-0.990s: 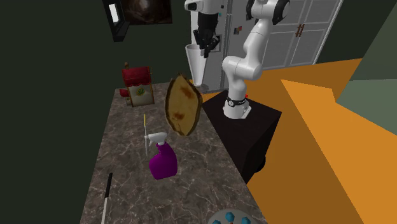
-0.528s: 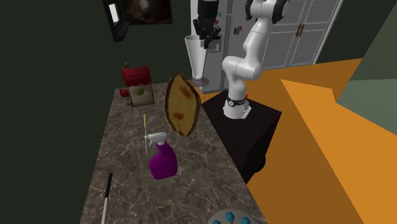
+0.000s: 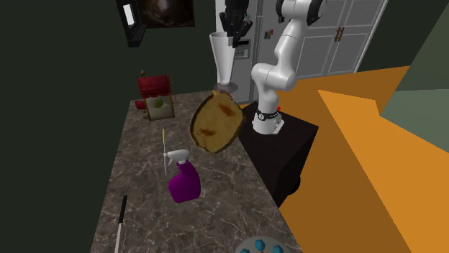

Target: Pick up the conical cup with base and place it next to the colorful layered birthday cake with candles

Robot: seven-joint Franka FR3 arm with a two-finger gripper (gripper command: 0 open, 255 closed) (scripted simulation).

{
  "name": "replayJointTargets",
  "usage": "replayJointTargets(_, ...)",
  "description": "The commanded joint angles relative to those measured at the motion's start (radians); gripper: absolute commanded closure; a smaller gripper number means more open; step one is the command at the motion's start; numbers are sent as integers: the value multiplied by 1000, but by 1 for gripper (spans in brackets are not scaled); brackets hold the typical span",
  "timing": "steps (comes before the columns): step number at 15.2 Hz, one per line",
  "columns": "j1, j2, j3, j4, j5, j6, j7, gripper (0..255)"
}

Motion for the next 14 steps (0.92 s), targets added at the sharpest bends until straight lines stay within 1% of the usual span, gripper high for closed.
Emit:
replayJointTargets(1,6,33,35,25,21,4,43,255)
replayJointTargets(8,29,179,169,119,77,39,213,255)
replayJointTargets(14,51,345,285,249,83,58,365,255)
